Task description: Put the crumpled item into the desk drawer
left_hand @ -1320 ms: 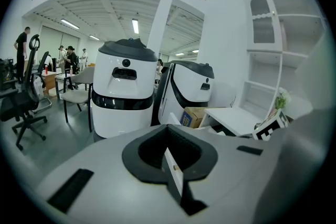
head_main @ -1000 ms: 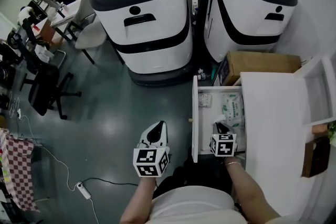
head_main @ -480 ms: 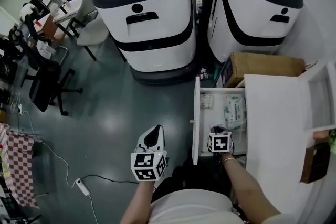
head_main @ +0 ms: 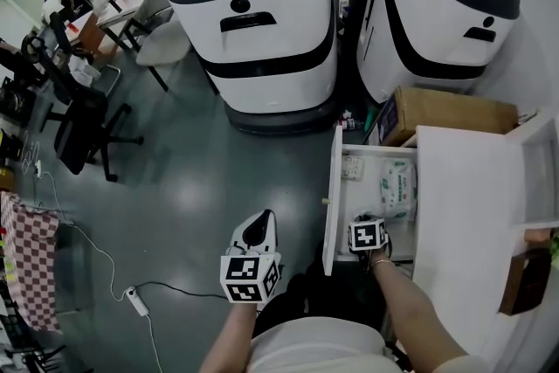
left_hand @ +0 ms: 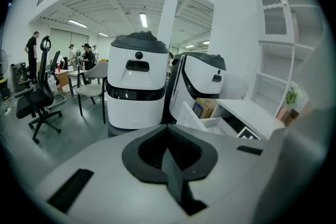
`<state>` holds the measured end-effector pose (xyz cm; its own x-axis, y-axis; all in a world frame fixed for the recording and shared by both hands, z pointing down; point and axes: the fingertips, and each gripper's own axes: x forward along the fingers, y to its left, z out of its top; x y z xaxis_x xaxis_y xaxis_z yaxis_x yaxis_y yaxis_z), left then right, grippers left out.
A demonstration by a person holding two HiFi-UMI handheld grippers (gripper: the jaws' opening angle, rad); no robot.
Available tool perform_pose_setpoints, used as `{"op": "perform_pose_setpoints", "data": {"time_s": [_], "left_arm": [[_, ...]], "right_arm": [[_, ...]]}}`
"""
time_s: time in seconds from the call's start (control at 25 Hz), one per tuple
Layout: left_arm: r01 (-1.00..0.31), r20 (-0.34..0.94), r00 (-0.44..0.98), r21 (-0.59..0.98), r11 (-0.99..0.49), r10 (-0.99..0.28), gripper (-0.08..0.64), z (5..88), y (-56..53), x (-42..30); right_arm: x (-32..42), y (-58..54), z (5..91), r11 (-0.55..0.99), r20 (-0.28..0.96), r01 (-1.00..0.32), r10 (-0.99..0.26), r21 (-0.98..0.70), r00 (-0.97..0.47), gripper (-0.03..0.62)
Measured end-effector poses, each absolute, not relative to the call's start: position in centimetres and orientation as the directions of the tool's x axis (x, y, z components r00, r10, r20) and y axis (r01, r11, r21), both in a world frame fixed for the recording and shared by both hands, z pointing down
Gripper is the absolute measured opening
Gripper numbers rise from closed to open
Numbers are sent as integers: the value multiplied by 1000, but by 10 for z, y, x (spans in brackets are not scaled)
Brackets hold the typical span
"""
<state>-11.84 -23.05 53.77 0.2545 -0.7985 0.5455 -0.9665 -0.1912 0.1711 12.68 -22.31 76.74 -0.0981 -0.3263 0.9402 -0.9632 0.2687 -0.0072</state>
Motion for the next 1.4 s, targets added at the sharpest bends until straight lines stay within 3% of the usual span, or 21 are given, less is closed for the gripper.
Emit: {"op": "perform_pose_setpoints", "data": {"time_s": [0.44, 0.76, 1.4], "left_arm": [[-973, 566, 226, 166, -159, -793, -8, 546, -227, -128], [-968, 555, 248, 170, -183, -794, -8, 544, -230, -122], [-949, 512, 315, 187, -254, -799, -8, 535, -238, -106]], "right_arm": [[126, -221, 780, 302, 941, -953, -323, -2, -104, 39], [123, -215, 781, 284, 947, -957, -288, -59, -144, 86], [129, -233, 697, 144, 820, -983, -546, -111, -173, 89]]}}
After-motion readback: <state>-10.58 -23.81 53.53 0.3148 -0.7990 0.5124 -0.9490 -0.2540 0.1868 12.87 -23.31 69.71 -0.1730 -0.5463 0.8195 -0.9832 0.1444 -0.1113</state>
